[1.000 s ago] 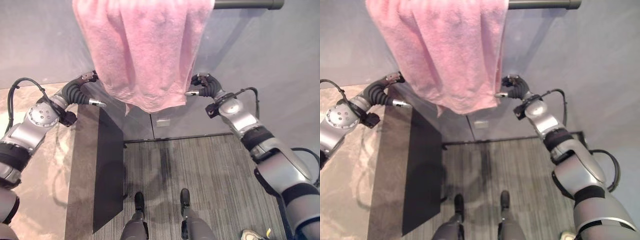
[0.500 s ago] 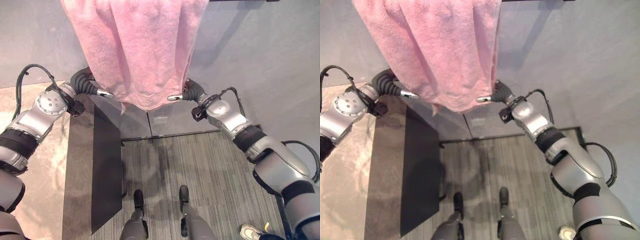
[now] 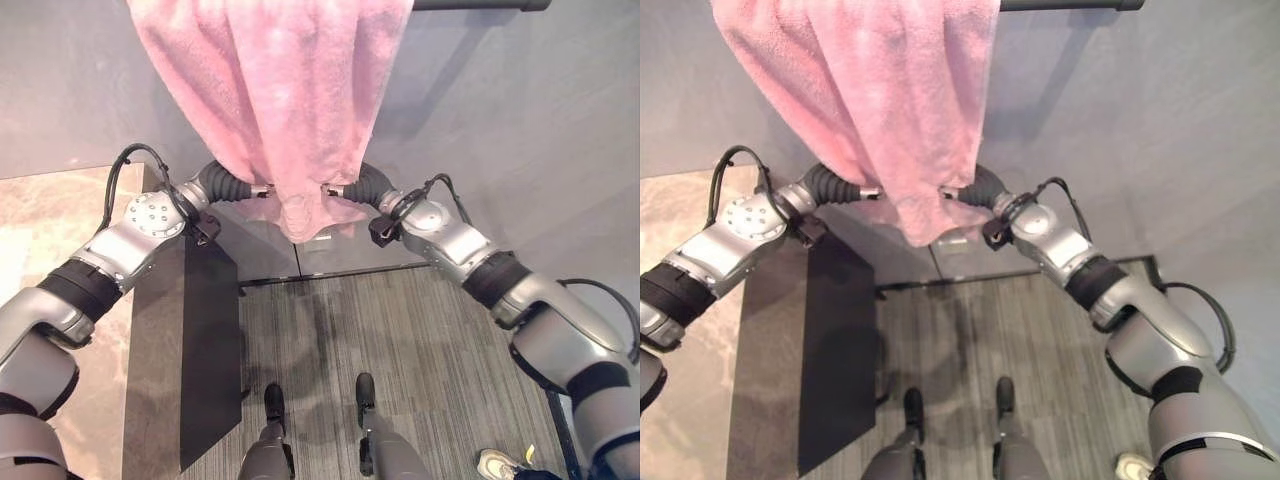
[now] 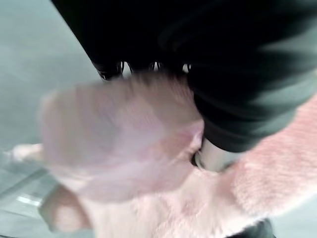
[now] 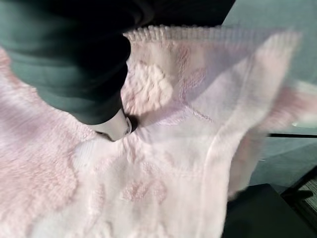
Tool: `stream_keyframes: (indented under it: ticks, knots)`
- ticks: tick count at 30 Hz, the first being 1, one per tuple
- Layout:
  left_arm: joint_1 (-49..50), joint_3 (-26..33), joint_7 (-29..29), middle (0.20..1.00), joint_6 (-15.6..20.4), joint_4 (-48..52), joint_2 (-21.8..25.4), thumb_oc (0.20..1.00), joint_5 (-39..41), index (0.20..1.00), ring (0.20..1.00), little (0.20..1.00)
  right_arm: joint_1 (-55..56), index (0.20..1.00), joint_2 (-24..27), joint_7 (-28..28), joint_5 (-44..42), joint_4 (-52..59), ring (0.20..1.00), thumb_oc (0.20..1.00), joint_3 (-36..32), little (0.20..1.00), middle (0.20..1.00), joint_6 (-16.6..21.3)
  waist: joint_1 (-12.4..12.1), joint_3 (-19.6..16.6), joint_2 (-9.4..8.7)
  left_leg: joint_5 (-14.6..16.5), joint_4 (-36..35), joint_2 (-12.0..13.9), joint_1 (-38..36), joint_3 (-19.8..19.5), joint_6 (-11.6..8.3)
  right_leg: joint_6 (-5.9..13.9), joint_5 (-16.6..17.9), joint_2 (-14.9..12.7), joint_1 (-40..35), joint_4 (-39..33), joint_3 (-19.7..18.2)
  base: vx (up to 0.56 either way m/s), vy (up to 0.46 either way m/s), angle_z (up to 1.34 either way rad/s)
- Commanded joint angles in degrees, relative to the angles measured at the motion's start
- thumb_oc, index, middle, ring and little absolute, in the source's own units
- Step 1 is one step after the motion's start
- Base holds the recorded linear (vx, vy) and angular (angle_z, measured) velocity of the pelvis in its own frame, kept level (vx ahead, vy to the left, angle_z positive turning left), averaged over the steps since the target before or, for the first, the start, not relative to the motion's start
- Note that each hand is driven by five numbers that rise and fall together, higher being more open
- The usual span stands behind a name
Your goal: Put brush and paste in cup on sink, flatten towel.
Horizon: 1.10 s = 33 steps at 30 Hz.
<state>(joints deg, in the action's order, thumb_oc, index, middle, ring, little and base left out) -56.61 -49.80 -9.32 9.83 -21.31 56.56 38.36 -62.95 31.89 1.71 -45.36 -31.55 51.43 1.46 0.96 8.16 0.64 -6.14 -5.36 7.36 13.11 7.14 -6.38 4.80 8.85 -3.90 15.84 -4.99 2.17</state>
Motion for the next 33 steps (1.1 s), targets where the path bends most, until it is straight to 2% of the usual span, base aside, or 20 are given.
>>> stream_keyframes:
  ticks: [1,6,8,9,10,11,12,13,15,16,17,18,19,21,22,24,25,27,30,33]
  knots:
    - [1.74,3.47,-0.14,0.2,3.25,-1.78,2.59,0.2,0.95,0.2,0.2,0.2,-0.34,0.2,0.71,1.12,-1.0,1.46,0.2,0.2,-3.44,0.2,0.2,3.45,-0.9,-2.43,-1.72,0.6,0.36,1.16,-2.32,0.27,-2.56,7.71,0.48,-8.34,-2.77,-0.01,-2.19,0.01,-0.019,-0.06]
    - [13.32,15.34,2.34,0.2,5.69,10.43,7.75,0.2,-1.67,0.2,0.2,0.2,6.93,0.2,6.94,0.6,0.45,18.14,0.2,0.2,-9.32,0.2,0.2,6.65,-1.11,-3.38,-1.62,0.89,0.36,1.58,-4.01,0.38,-2.76,7.64,-0.29,-8.24,-4.44,-0.01,-1.68,0.01,-0.036,0.03]
    - [29.21,34.96,4.42,0.2,9.03,23.35,7.07,0.2,0.52,0.2,0.2,0.2,17.41,0.2,11.85,-0.1,0.94,33.65,0.2,0.2,-20.8,0.2,0.2,11.75,-1.13,-3.89,-1.7,1.36,0.36,1.89,-4.99,0.43,-2.94,7.57,-1.2,-8.05,-5.4,-0.01,-1.24,0.03,-0.03,0.02]
    - [29.8,35.49,4.43,0.2,8.94,23.64,7.09,0.2,0.48,0.2,0.2,0.2,17.39,0.2,11.79,-0.14,0.98,33.76,0.2,0.2,-20.65,0.2,0.2,11.69,-0.96,-4.07,-1.65,1.24,0.36,1.88,-4.78,0.42,-2.93,7.56,-1.1,-8.05,-5.19,-0.01,-1.26,0.0,0.0,0.0]
    - [36.12,43.73,6.43,0.2,10.09,26.24,1.25,0.2,1.87,0.2,0.2,0.2,22.88,0.2,10.6,-1.34,2.11,40.08,0.2,0.2,-27.18,0.2,0.2,13.85,-0.81,-4.28,-1.59,1.47,0.36,2.0,-5.02,0.48,-2.95,7.51,-1.4,-8.03,-5.43,-0.01,-1.15,0.0,-0.033,0.03]
    - [39.69,43.88,5.93,0.2,9.35,24.34,-8.76,0.2,5.1,0.2,0.2,0.2,28.64,0.2,2.05,-0.11,2.17,40.52,0.2,0.2,-30.4,0.2,0.2,14.28,-0.52,-4.17,-1.27,1.79,0.36,2.11,-5.49,0.57,-2.89,7.34,-1.82,-7.97,-5.89,-0.01,-0.99,-0.02,-0.042,0.03]
    - [39.54,41.11,5.36,0.2,8.29,21.89,-10.52,0.2,3.09,0.2,0.2,0.2,29.15,0.2,0.0,0.55,2.78,36.25,0.2,0.2,-28.37,0.2,0.2,12.77,-0.44,-4.17,-1.17,1.64,0.36,2.01,-5.32,0.67,-2.84,7.22,-1.74,-7.85,-5.68,-0.01,-1.02,0.0,0.0,0.0]
    - [39.42,41.0,5.37,0.2,8.35,21.76,-10.56,0.2,3.06,0.2,0.2,0.2,29.1,0.2,0.0,0.59,2.78,36.12,0.2,0.2,-28.37,0.2,0.2,12.84,-0.48,-4.14,-1.15,1.67,0.36,2.02,-5.36,0.67,-2.85,7.22,-1.77,-7.84,-5.73,-0.01,-1.01,-0.06,-0.027,-0.03]
    - [32.42,29.43,8.09,0.2,4.15,16.68,-4.74,0.2,-15.82,0.2,0.2,0.2,28.15,0.2,-1.19,-4.52,5.67,27.03,0.2,0.2,-24.37,0.2,0.2,7.7,-0.24,-3.52,-0.63,1.2,0.36,2.21,-5.85,0.83,-2.93,6.95,-1.56,-7.72,-6.54,-0.01,-0.74,-0.07,-0.037,-0.04]
    - [32.21,29.27,8.13,0.2,4.17,16.59,-4.75,0.2,-15.83,0.2,0.2,0.2,28.13,0.2,-1.19,-4.52,5.67,27.0,0.2,0.2,-24.46,0.2,0.2,7.71,-0.33,-3.58,-0.68,1.09,0.36,2.2,-5.68,0.83,-2.92,6.94,-1.46,-7.73,-6.36,-0.01,-0.77,-0.07,-0.025,-0.02]
    - [31.24,31.5,8.01,0.2,6.8,24.59,-3.41,0.2,-13.8,0.2,0.2,0.2,28.98,0.2,-0.04,-3.75,6.26,33.54,0.2,0.2,-28.24,0.2,0.2,9.22,-0.19,-3.24,-0.45,0.93,0.36,2.39,-5.53,0.77,-3.06,7.04,-1.5,-7.64,-6.37,-0.01,-0.78,-0.06,-0.023,0.03]
    - [35.01,33.89,4.53,0.2,7.39,26.82,-7.48,0.2,-1.89,0.2,0.2,0.2,31.82,0.2,1.22,0.92,1.86,38.71,0.2,0.2,-29.33,0.2,0.2,11.88,-0.01,-3.08,-0.59,0.83,0.36,2.5,-5.4,0.78,-3.23,7.07,-1.74,-7.55,-6.28,-0.01,-0.85,-0.07,-0.038,0.06]
    - [38.81,34.49,4.96,0.2,6.58,23.69,-12.07,0.2,-0.39,0.2,0.2,0.2,34.58,0.2,0.76,-0.49,4.32,38.5,0.2,0.2,-30.38,0.2,0.2,12.37,0.27,-3.1,-0.57,0.79,0.36,2.56,-5.24,0.76,-3.26,6.99,-1.79,-7.41,-6.1,-0.01,-0.81,-0.05,-0.047,0.11]
    - [39.31,33.46,5.14,0.2,5.6,22.62,-12.3,0.2,-4.31,0.2,0.2,0.2,35.82,0.2,-1.21,-2.21,6.43,36.01,0.2,0.2,-31.24,0.2,0.2,11.39,0.41,-3.37,-0.48,0.69,0.36,2.65,-4.95,0.67,-3.23,6.83,-1.81,-7.35,-5.87,-0.01,-0.73,-0.03,-0.032,0.03]
    - [34.79,31.41,9.33,0.2,6.07,23.83,-8.74,0.2,-16.91,0.2,0.2,0.2,33.07,0.2,-3.47,-6.38,8.82,32.27,0.2,0.2,-29.74,0.2,0.2,10.5,0.18,-3.6,-0.48,0.6,0.36,2.83,-5.29,0.61,-3.26,6.69,-1.68,-7.38,-6.27,-0.01,-0.54,-0.02,-0.025,-0.13]
    - [36.62,34.39,7.48,0.2,7.41,26.94,-11.04,0.2,-5.81,0.2,0.2,0.2,33.24,0.2,-1.36,-3.68,5.77,38.04,0.2,0.2,-30.61,0.2,0.2,12.16,0.21,-3.43,-0.54,0.61,0.36,2.87,-5.28,0.72,-3.25,6.82,-1.7,-7.2,-6.18,-0.01,-0.52,-0.02,-0.025,-0.08]
    - [36.65,34.42,7.47,0.2,7.41,26.96,-11.04,0.2,-5.8,0.2,0.2,0.2,33.24,0.2,-1.36,-3.68,5.77,38.05,0.2,0.2,-30.6,0.2,0.2,12.16,0.23,-3.43,-0.53,0.61,0.36,2.87,-5.28,0.72,-3.25,6.82,-1.7,-7.2,-6.19,-0.01,-0.51,0.0,-0.028,0.05]
    - [41.5,39.04,7.81,0.2,8.44,30.36,-18.72,0.2,-3.19,0.2,0.2,0.2,37.65,0.2,-4.03,-2.56,5.4,44.1,0.2,0.2,-36.02,0.2,0.2,15.6,0.27,-3.88,-0.79,0.8,0.36,3.18,-5.32,0.79,-3.38,6.66,-2.03,-7.12,-6.25,-0.01,-0.6,0.01,-0.029,0.05]
    - [41.31,36.56,9.41,0.2,6.98,25.79,-18.07,0.2,-12.58,0.2,0.2,0.2,37.65,0.2,-6.1,-6.43,9.43,38.83,0.2,0.2,-35.61,0.2,0.2,14.78,0.26,-4.32,-0.5,0.87,0.36,3.25,-5.83,0.83,-3.28,6.45,-2.18,-6.9,-6.8,-0.01,-0.4,0.01,-0.018,0.03]
    - [39.9,36.16,8.98,0.2,7.98,28.0,-16.7,0.2,-10.26,0.2,0.2,0.2,37.42,0.2,-5.42,-6.03,9.42,40.09,0.2,0.2,-35.09,0.2,0.2,14.68,0.33,-4.28,-0.42,0.8,0.36,3.21,-5.97,0.85,-3.26,6.53,-2.12,-6.92,-7.02,-0.01,-0.33,0.0,-0.001,0.06]
